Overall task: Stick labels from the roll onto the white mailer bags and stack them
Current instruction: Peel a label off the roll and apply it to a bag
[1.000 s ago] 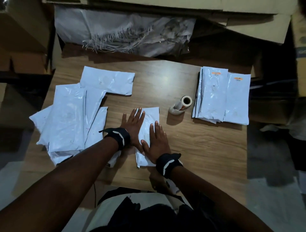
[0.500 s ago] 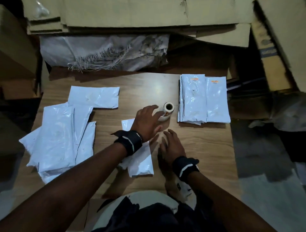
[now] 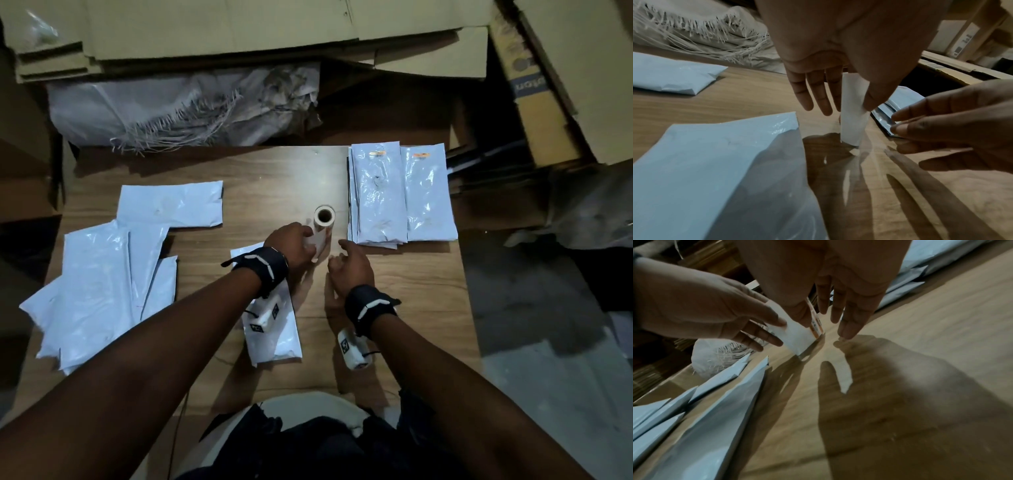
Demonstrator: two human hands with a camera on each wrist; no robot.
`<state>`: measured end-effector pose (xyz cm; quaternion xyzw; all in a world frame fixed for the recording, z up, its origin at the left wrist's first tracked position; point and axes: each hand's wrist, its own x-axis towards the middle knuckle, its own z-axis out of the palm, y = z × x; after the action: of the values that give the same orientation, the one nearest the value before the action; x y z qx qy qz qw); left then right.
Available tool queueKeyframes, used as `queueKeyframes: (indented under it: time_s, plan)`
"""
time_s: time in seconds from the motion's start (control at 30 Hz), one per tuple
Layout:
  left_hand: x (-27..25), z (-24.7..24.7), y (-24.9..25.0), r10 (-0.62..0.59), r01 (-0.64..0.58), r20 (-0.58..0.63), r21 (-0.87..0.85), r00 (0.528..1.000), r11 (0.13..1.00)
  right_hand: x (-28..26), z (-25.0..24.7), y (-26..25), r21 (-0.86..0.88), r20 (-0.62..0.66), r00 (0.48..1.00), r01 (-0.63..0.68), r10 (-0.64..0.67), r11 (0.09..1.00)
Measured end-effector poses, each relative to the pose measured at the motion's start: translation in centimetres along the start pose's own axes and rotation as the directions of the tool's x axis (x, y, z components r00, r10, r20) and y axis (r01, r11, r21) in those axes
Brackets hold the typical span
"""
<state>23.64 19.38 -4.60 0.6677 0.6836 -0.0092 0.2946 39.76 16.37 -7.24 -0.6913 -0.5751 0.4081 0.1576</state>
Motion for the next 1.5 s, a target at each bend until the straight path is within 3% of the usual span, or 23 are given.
queueKeyframes:
  time_s: [0.23,0.5,0.73,0.97,1.33,1.5]
  plan:
    - [0.0,-0.2,-0.2,0.018,-0.019,0.031,0.018,0.999,1.000,1.3,-0.2,-1.5,0.104,-0.093,0.988,0.130,-0.121,0.986]
    - [0.0,0.2,0.6,0.138,-0.138,0.012,0.183,0.990,0.973,2.0,-0.6,-1.5,0.022,-0.119,0.975,0.190,-0.186,0.982]
    - [0.3,-0.6,1.2,0.239,-0.221,-0.010,0.347,0.971,0.911,2.5,-1.4,-0.9,-0.129,-0.056,0.963,0.256,-0.265,0.958]
    - [0.7,0.2,1.0,0.260,-0.236,-0.009,0.389,0.966,0.891,2.8,-2.3,-0.8,-0.248,0.048,0.945,0.324,-0.322,0.913]
    - [0.6,0.2,0.6,0.232,-0.213,0.008,0.437,0.973,0.874,2.5,-2.2,-1.0,-0.232,0.058,0.952,0.305,-0.299,0.924]
    - [0.4,0.3,0.0,0.225,-0.203,0.001,0.440,0.974,0.875,2.5,-2.5,-0.9,-0.181,0.028,0.973,0.230,-0.229,0.956]
